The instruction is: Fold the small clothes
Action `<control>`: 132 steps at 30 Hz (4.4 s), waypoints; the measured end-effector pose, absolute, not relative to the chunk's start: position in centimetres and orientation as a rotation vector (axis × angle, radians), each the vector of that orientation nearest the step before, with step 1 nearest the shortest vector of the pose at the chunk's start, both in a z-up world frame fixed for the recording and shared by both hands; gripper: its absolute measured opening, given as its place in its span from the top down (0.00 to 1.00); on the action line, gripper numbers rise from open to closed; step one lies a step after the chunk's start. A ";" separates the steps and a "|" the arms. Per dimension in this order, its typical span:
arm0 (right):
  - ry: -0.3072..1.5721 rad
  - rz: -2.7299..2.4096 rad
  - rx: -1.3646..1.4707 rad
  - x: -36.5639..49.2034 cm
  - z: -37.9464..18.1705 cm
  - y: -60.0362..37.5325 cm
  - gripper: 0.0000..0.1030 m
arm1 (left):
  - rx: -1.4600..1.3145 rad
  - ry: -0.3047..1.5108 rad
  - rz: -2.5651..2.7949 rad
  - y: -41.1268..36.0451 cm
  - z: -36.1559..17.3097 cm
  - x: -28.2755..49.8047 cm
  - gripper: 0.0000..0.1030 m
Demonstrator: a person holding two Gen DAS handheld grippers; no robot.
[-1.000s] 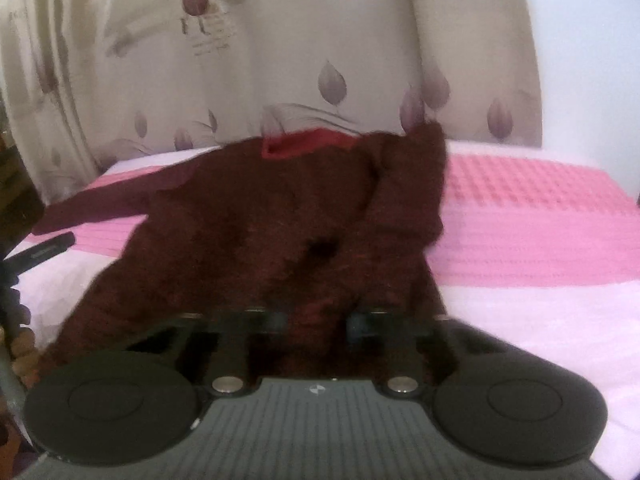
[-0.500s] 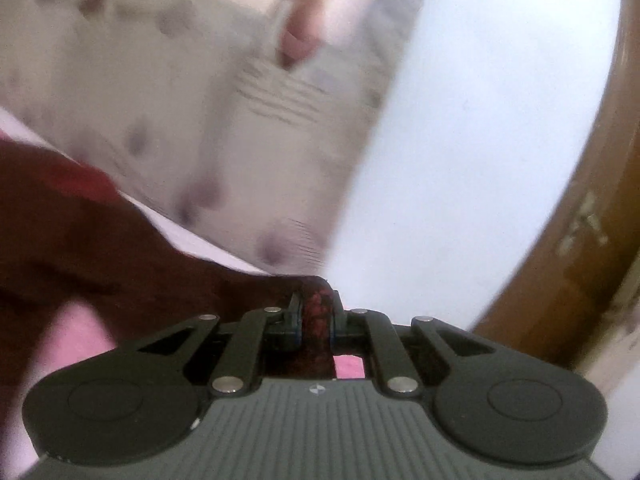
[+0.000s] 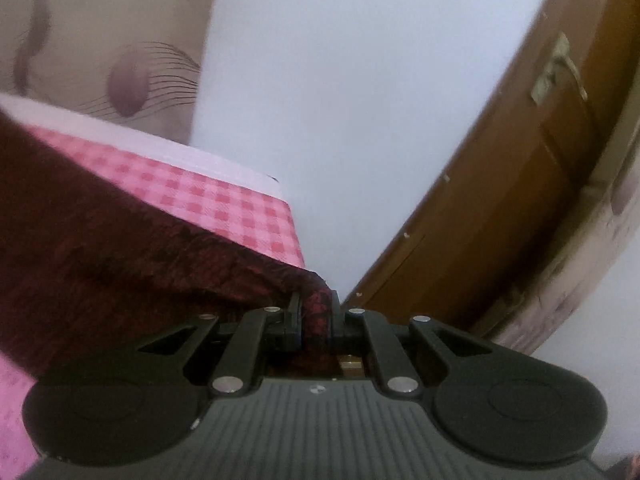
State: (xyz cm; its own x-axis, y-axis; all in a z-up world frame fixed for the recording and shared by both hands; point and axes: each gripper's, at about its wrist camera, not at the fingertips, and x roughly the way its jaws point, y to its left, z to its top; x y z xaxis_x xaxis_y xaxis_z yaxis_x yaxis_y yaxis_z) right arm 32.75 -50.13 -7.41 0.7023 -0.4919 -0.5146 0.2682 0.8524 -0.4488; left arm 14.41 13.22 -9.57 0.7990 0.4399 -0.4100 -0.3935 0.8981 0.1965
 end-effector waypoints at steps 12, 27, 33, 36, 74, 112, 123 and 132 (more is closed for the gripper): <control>0.496 0.012 0.100 16.6 -1.5 -46.7 0.46 | 0.072 0.435 0.206 13.9 -7.7 9.1 0.16; 0.585 0.302 0.008 2.0 -7.6 -29.0 0.53 | 0.169 0.422 -0.026 12.0 -9.4 -4.5 0.16; 0.577 0.265 0.121 4.7 -7.6 -27.3 0.89 | 0.153 0.452 -0.081 10.0 -10.3 -4.0 0.16; 0.504 0.265 0.254 4.1 -5.4 -28.7 0.90 | 0.102 0.440 -0.103 9.5 -10.2 -3.7 0.16; 0.520 0.266 0.640 -1.3 -0.7 -35.3 0.92 | 0.256 0.322 0.285 10.7 -6.0 -7.6 0.11; 0.537 0.200 0.621 -0.2 -4.8 -35.8 0.91 | 0.183 0.355 0.125 13.8 -4.5 -5.6 0.96; 0.754 0.241 0.505 -2.4 -7.9 -35.2 0.88 | 0.255 0.518 0.059 14.1 -11.2 -9.2 0.64; 0.652 0.298 0.592 -5.0 -4.1 -39.9 0.62 | 0.168 0.335 0.109 18.2 -4.5 -11.8 0.19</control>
